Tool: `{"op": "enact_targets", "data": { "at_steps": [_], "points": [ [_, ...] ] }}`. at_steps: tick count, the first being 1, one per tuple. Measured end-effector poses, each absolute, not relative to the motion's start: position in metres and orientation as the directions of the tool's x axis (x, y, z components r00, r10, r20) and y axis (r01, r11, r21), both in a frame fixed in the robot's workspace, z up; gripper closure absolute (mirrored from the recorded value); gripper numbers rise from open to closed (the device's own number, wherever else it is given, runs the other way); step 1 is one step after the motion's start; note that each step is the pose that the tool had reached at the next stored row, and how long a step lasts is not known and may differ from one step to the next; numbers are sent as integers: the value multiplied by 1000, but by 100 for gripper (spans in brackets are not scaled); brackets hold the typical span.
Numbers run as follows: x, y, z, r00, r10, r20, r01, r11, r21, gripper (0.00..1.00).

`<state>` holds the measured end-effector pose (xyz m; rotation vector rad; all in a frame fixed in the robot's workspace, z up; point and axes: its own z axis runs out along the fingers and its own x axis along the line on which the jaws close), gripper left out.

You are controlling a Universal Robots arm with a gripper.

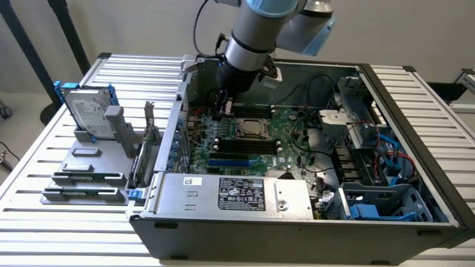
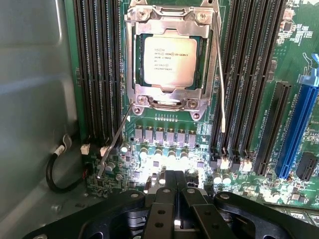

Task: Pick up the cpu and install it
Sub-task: 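Close the cpu cover, then install the first cpu locking lever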

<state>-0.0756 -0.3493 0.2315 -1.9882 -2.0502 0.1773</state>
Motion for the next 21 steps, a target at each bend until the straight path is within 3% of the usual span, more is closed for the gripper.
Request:
{"op": "enact_targets", "data": {
  "at_steps": [14,21],
  "points": [
    [-76,-349,231,-14,993,114,959,45,-279,89],
    [-80,-349,231,62,991,117,960,-27,-279,89]
  ]
}}
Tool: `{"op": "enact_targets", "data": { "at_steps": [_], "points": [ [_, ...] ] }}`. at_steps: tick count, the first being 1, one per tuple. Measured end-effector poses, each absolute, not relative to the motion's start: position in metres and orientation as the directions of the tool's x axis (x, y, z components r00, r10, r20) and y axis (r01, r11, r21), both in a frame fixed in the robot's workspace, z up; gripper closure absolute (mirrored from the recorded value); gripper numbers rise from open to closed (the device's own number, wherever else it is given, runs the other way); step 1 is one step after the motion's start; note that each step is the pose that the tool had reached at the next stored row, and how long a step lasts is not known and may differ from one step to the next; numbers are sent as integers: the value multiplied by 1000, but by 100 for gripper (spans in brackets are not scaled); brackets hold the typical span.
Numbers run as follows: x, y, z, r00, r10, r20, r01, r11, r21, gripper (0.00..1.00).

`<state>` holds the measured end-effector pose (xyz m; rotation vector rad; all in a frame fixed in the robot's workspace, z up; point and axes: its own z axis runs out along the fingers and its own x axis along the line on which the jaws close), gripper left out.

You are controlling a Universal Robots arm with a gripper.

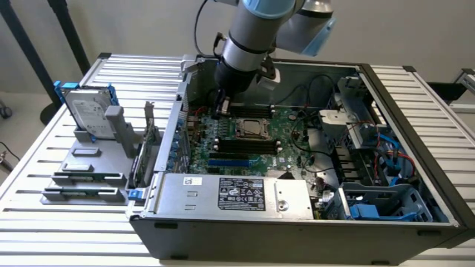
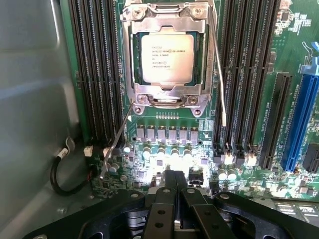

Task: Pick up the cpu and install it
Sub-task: 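Install the first cpu locking lever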

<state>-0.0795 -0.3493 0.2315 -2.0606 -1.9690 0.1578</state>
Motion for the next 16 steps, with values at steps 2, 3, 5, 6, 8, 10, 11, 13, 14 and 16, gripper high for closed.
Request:
{"op": "enact_targets", "data": {
  "at_steps": [2,3,5,6,8,10,11,13,14,16],
  "points": [
    [-80,-349,231,91,989,118,959,-55,-279,89],
    [-80,-349,231,105,987,118,958,-69,-280,89],
    [-80,-349,231,131,984,122,956,-93,-280,89],
    [-80,-349,232,142,982,125,954,-102,-280,89],
    [-80,-349,233,161,978,135,952,-118,-282,89],
    [-80,-349,235,180,974,141,950,-134,-283,89],
    [-80,-350,236,189,972,142,948,-143,-284,89],
    [-80,-350,239,208,967,145,945,-160,-286,89],
    [-80,-350,240,218,965,147,943,-169,-286,89],
    [-80,-350,243,238,959,151,939,-188,-287,89]
  ]
}}
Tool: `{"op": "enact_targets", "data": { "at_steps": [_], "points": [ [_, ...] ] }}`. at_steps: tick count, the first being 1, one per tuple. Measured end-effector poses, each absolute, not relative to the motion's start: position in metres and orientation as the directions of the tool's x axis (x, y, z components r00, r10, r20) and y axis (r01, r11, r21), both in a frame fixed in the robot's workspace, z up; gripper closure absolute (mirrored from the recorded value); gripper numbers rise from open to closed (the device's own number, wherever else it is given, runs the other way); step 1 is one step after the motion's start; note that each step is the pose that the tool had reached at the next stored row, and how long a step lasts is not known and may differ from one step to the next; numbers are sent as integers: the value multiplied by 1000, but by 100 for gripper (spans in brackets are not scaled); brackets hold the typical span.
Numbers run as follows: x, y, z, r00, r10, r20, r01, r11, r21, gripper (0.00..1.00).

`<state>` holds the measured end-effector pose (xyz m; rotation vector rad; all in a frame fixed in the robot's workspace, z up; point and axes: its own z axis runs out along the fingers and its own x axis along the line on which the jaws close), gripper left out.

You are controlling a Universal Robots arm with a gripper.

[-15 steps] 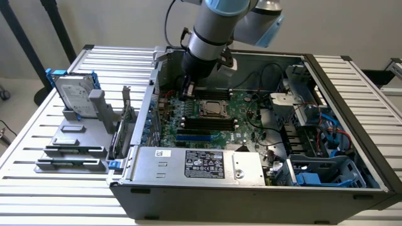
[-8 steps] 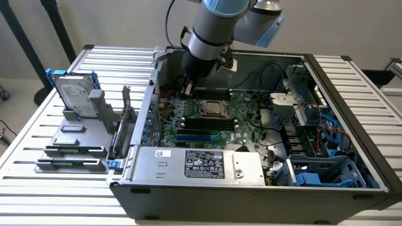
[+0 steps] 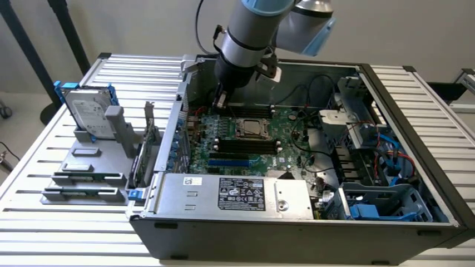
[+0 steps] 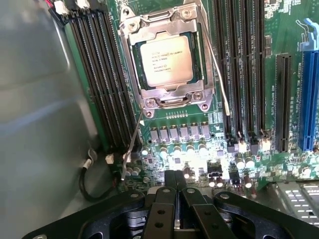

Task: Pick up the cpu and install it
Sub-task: 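Install the first cpu locking lever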

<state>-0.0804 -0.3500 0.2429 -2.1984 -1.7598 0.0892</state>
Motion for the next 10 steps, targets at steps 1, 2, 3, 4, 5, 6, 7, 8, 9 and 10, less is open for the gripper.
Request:
{"op": "enact_targets", "data": {
  "at_steps": [1,2,3,4,5,6,7,8,9,10],
  "points": [
    [-80,-350,244,249,957,152,937,-198,-287,89],
    [-80,-350,245,260,953,153,935,-209,-288,89],
    [-80,-350,245,274,949,154,932,-222,-288,89],
    [-80,-350,245,287,945,155,928,-235,-288,89],
    [-80,-350,245,300,941,156,925,-247,-288,89],
    [-80,-350,245,313,937,157,922,-260,-289,89],
    [-81,-350,245,325,932,158,918,-271,-289,89],
    [-81,-350,245,336,928,159,915,-281,-289,89],
    [-81,-350,245,346,924,160,912,-291,-290,89],
    [-81,-350,245,356,920,161,908,-301,-290,89]
  ]
}}
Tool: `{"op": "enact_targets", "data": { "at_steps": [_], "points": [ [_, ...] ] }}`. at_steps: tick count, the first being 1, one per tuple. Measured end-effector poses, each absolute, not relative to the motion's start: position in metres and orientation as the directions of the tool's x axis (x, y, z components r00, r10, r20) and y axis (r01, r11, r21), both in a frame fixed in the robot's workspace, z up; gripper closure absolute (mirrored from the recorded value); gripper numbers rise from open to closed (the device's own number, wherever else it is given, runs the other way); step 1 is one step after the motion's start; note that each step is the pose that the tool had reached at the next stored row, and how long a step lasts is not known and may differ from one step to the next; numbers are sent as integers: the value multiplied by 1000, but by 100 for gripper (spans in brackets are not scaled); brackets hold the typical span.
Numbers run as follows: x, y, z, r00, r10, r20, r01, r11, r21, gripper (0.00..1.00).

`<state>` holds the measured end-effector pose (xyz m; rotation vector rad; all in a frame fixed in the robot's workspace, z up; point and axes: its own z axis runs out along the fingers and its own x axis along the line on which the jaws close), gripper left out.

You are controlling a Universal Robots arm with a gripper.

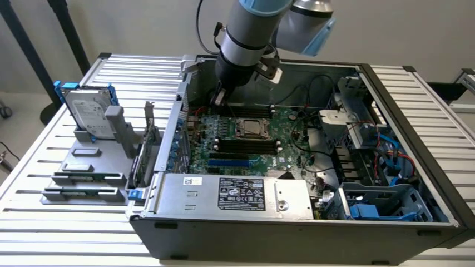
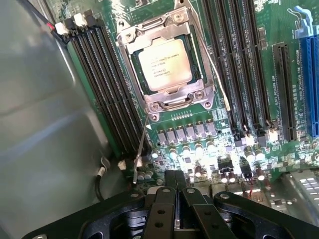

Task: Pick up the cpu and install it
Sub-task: 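Install the first cpu locking lever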

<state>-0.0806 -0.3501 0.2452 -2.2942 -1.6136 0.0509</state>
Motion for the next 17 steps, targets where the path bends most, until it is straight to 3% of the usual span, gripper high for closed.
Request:
{"op": "enact_targets", "data": {
  "at_steps": [11,17],
  "points": [
    [-86,-350,242,410,894,181,889,-348,-298,89],
    [-89,-350,242,440,864,245,877,-355,-323,89]
  ]
}}
